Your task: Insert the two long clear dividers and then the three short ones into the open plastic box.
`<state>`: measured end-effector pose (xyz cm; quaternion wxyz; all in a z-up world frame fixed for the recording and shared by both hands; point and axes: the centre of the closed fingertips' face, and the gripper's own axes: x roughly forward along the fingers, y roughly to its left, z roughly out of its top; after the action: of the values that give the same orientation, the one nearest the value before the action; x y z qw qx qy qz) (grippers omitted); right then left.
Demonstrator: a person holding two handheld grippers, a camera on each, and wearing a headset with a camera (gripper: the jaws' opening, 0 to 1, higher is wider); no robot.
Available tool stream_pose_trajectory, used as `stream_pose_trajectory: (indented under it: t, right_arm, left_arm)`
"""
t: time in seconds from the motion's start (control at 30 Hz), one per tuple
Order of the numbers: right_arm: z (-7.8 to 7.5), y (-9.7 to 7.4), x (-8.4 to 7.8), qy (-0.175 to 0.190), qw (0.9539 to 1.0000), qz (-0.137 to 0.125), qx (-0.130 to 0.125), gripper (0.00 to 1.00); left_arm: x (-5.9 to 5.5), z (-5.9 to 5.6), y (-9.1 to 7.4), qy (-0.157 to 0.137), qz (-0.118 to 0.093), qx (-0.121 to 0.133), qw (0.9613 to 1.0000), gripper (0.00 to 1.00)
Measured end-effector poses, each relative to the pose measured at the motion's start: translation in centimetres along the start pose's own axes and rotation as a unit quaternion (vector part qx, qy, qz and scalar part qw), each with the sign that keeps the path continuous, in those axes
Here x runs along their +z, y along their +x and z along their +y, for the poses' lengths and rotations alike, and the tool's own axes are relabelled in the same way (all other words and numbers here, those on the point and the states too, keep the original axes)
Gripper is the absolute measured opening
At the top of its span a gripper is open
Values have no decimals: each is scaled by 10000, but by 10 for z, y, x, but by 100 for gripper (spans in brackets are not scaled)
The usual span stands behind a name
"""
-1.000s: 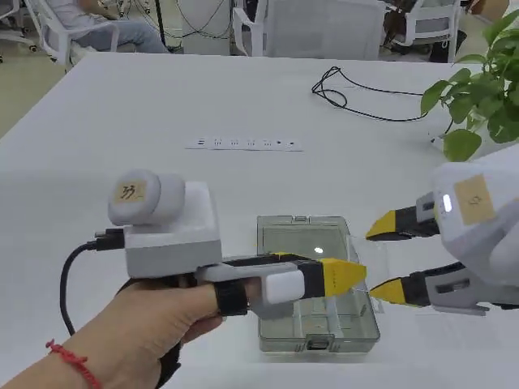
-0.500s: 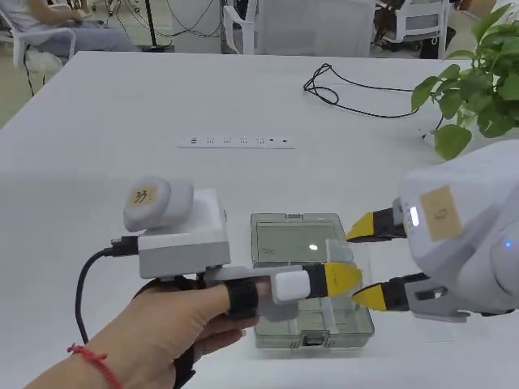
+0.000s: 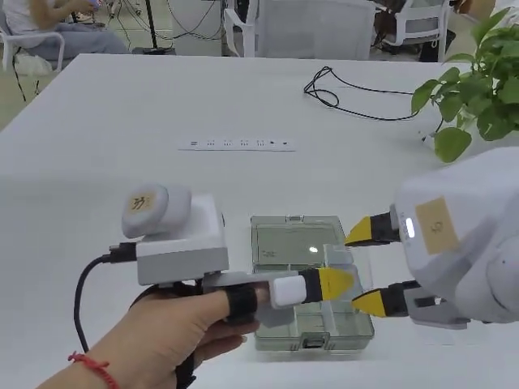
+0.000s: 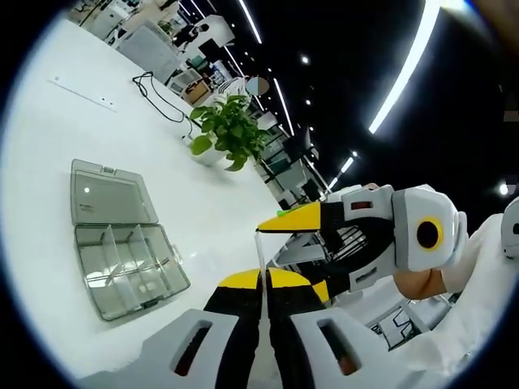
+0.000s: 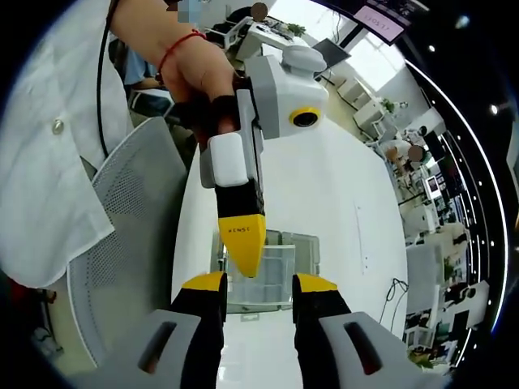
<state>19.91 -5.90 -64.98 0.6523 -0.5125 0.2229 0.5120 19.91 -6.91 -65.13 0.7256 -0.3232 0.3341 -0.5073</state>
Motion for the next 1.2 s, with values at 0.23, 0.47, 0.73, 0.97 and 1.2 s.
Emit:
stream_pose_trajectory:
  t: [0.23,0.47,0.73,0.97,1.2]
  right_arm:
    - [-8,-7,4,95,9999,-136,-43,37]
    - [-16,-17,7,795,9928,-653,608,31]
    - [-7,-26,14,1117,9742,-1031,1669,22]
    - [11,-28,22,1116,9554,-1183,2464,16]
    - [20,-27,29,1144,9446,-1215,2827,11]
  left_arm:
    - [0,3,-3,221,-15,70,9997,0]
    - [-5,0,-7,1996,219,98,9796,0]
    - [-16,-6,-14,3125,521,-110,9484,0]
    - [-19,-22,-22,3558,475,-475,9321,0]
    - [-22,-28,-27,3739,429,-618,9244,0]
